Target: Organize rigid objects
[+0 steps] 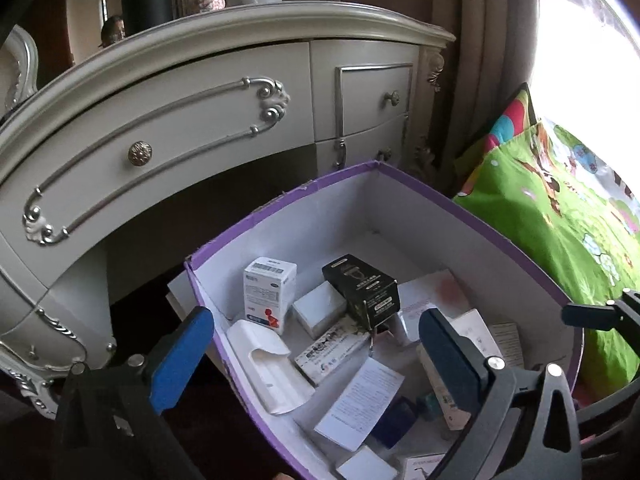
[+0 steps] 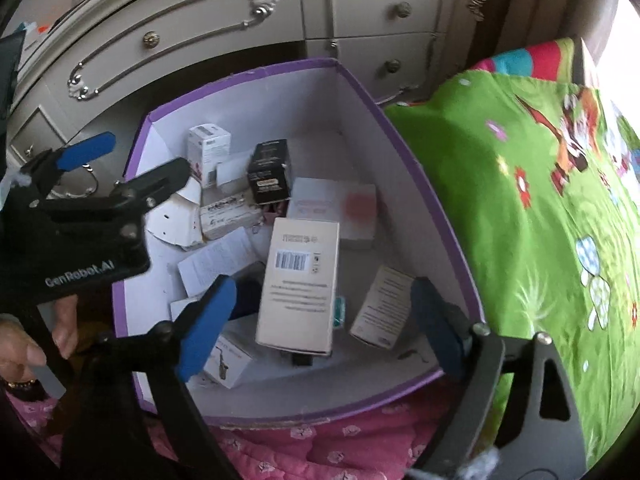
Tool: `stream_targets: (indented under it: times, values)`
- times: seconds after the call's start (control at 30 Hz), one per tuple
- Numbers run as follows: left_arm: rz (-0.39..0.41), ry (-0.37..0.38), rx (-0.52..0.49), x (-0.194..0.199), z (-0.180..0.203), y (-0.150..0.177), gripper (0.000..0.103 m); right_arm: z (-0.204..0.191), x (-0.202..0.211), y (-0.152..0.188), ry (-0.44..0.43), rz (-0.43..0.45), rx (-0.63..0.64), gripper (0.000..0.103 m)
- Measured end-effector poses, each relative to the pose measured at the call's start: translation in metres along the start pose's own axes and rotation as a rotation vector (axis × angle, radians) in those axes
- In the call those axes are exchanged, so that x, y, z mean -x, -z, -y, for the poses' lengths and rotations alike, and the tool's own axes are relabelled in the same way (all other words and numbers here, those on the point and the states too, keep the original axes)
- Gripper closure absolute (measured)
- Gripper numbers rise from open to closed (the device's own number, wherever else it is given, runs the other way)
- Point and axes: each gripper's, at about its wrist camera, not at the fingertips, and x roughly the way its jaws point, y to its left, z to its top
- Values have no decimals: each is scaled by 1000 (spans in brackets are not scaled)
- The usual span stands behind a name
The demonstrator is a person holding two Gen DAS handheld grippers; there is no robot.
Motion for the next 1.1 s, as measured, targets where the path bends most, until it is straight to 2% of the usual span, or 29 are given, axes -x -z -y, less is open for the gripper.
stream_targets:
  times: [0.07,0.17,0.23,0.37,0.5,0.6,1.0,1.1]
  values:
    - [10,-47,-28,2,3,-2,0,3,4,3,-7,1,-18,11]
    - [65,-128,-118,15,17,-3,0,9,5,6,-7,-4,-42,11]
    - [86,-155,-156,22,25,-4,0,11,6,7,-11,-6,-48,10]
    - [99,-106,-151,33,28,-6,0,13,11,10,-9,7,-55,10]
    - [-11,-91,-119,23,24,-7,0,13,19,16,31,15,-36,10]
    - [-47,-74,-100,17,22,-4,0,14,22,19,51,16,-24,10]
    - [-151,13,-65,-2,20,4,0,9,16,21,52,-4,-6,10]
    - [-133,-5,-60,-2,19,5,0,8,16,22,54,-4,-7,10]
